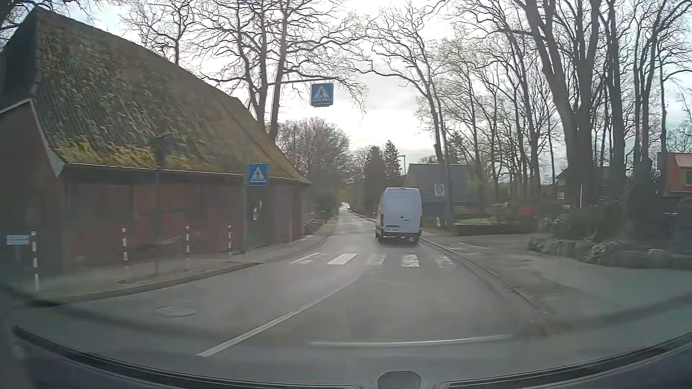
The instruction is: Follow the waypoints while adhering to traffic rules and regulations
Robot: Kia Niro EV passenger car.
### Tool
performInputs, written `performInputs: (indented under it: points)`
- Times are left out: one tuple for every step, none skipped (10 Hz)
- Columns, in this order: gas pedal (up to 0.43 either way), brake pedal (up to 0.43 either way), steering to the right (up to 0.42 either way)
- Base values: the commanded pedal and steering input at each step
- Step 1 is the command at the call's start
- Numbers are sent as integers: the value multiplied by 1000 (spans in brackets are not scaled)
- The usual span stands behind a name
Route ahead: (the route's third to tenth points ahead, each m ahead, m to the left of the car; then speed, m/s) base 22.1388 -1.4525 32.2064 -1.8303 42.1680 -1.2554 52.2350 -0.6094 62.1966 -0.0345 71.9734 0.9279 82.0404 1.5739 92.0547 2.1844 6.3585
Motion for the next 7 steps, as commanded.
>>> performInputs:
  points:
    - [110, 6, 188]
    - [110, 0, 158]
    - [110, 0, 122]
    - [110, 0, 96]
    - [110, 0, 77]
    - [110, 0, 58]
    - [98, 0, 35]
